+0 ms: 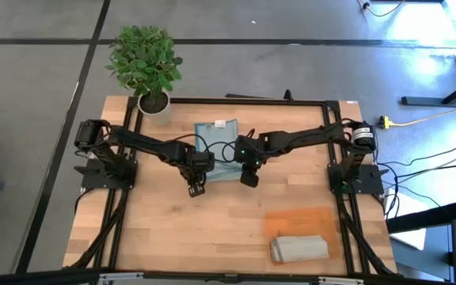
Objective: Roll microfiber towels into tight, uniform cylinder then place into a basket
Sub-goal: Roll the light blue microfiber towel
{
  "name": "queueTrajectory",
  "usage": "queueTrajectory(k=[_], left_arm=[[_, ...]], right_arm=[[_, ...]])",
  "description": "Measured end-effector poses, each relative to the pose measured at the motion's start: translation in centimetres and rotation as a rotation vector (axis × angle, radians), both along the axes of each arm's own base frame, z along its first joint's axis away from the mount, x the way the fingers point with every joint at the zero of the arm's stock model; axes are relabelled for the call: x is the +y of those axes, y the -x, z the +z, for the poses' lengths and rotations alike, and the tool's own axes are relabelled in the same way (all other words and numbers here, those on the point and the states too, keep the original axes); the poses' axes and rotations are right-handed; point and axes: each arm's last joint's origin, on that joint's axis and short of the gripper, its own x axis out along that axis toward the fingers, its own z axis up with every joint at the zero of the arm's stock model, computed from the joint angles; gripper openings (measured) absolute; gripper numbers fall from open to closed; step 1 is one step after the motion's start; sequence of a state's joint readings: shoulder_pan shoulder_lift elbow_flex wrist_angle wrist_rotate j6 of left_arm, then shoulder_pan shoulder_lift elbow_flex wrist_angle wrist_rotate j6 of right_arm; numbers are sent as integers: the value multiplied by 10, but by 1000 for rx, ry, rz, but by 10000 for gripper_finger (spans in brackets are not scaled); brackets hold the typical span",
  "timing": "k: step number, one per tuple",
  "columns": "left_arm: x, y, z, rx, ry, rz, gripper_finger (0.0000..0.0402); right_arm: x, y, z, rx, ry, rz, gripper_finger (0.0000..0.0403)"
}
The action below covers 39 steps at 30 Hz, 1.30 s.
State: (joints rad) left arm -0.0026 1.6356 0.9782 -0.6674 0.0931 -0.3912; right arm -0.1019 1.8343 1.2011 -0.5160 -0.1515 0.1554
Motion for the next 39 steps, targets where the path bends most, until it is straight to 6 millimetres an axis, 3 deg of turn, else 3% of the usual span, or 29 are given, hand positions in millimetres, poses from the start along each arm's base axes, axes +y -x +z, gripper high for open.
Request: queueTrajectory(k=[10,16,23,28,33,39], left_arm=[[1,-1,0,-8,-21,46,0],[4,-1,0,-9,-101,134,12],[4,-1,0,-10,-104,131,65],[5,-1,0,-10,-106,131,94],[13,1,4,-13,-107,157,97],[24,9,24,-76,-139,208,94]], right_arm=[[-2,-5,-1,-51,30,47,23],[-3,-8,0,-79,55,39,82],[-6,-8,0,-66,167,-10,159],[-6,-7,5,-72,211,48,194],[5,-11,19,-69,234,158,206],[30,-14,28,-77,218,293,205]])
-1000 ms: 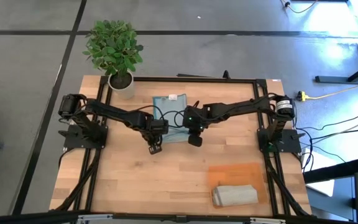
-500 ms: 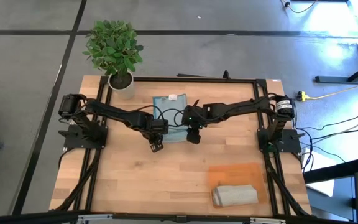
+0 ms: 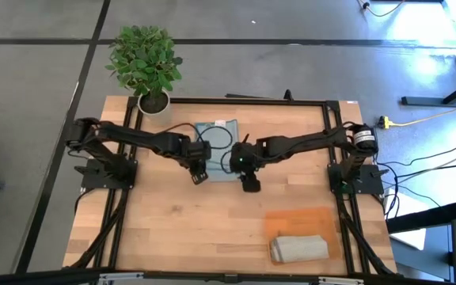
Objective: Roll microfiber towels into tight, uniform cylinder then place into a basket
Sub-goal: Roll the light blue microfiber towel
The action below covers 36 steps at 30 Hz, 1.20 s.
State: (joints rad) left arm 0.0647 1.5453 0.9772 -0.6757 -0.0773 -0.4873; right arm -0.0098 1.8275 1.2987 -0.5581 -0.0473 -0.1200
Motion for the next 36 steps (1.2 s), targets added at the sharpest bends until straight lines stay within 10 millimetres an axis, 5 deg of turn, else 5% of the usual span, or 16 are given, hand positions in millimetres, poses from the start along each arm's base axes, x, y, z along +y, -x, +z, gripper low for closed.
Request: queueTrajectory(k=[8,21,36], left_arm=[[-6,10,26,-104,-17,-16,97],[-38,10,29,-126,-49,-122,98],[-46,8,27,-123,-90,-211,98]], right_arm=[[25,7,-22,11,29,106,205],[21,22,-63,-96,164,33,196],[20,29,-81,-71,206,63,150]])
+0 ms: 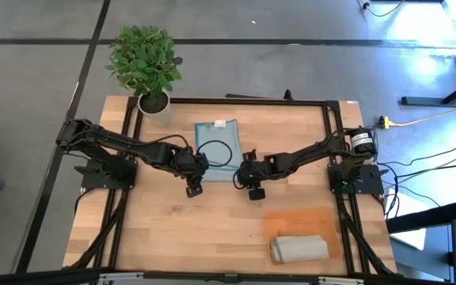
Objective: Roll microfiber towels into tight, uniform cylinder then place into a basket
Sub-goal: Roll the light blue microfiber towel
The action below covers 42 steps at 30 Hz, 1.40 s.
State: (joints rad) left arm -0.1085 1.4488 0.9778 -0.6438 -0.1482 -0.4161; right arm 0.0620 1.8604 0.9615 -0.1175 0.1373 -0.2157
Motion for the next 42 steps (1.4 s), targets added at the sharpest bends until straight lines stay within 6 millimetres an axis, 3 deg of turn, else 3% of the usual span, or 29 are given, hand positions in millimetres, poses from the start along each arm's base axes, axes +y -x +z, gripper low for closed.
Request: queueTrajectory(k=[10,15,22,34,42], left_arm=[[-1,-13,-30,99,-24,6,98],[-2,-19,-48,172,-67,-81,98],[-6,-28,-66,203,-146,-238,98],[-5,-29,-70,215,-187,-234,98],[-5,-31,-94,297,-185,-239,98]], right_arm=[[1,-1,-1,-14,-45,-21,47],[0,-2,0,-20,-50,-36,11],[0,-2,0,-19,-51,-37,26],[1,-2,0,-18,-58,-34,18],[1,-2,0,-16,-61,-31,10]])
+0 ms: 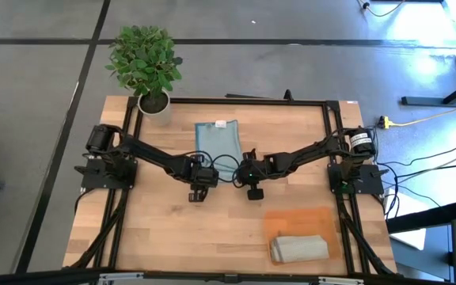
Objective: Roll microfiber towels into tight, uniform cylinder then place into a basket
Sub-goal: Roll the light blue microfiber towel
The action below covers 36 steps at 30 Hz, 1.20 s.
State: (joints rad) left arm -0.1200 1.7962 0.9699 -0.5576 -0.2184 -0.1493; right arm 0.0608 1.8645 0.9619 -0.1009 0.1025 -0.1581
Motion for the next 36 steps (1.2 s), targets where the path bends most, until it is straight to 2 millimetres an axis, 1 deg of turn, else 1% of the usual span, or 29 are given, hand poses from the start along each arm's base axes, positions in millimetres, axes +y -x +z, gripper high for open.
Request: queueTrajectory(k=[2,4,5,8,9,13,17,19,22,26,29,32,36], left_arm=[[0,0,-2,6,6,-4,96],[0,0,-2,8,10,-5,84],[0,0,-2,9,11,-6,71],[0,1,-1,13,34,-8,18],[0,1,-1,12,50,1,10],[-2,0,7,43,142,9,2],[-2,1,22,71,279,-15,0],[1,-1,27,58,348,-13,0],[5,0,32,57,429,30,0],[13,0,33,53,443,109,0],[18,0,33,58,443,142,0],[22,1,34,59,468,173,0],[27,3,42,37,480,204,0]], right_arm=[[0,0,0,0,-1,0,11],[0,0,0,0,-1,0,13],[0,0,0,0,-3,0,14],[0,-1,1,2,-29,7,11],[1,-1,1,6,-49,2,9],[3,-4,9,51,-113,-14,6],[3,-11,20,70,-209,30,6],[1,-12,23,86,-275,40,6],[-5,-16,30,101,-354,6,6],[-17,-18,40,143,-398,-68,6],[-27,-20,46,152,-479,-111,6],[-37,-20,48,166,-567,-151,6],[-44,-18,48,175,-601,-186,6]])
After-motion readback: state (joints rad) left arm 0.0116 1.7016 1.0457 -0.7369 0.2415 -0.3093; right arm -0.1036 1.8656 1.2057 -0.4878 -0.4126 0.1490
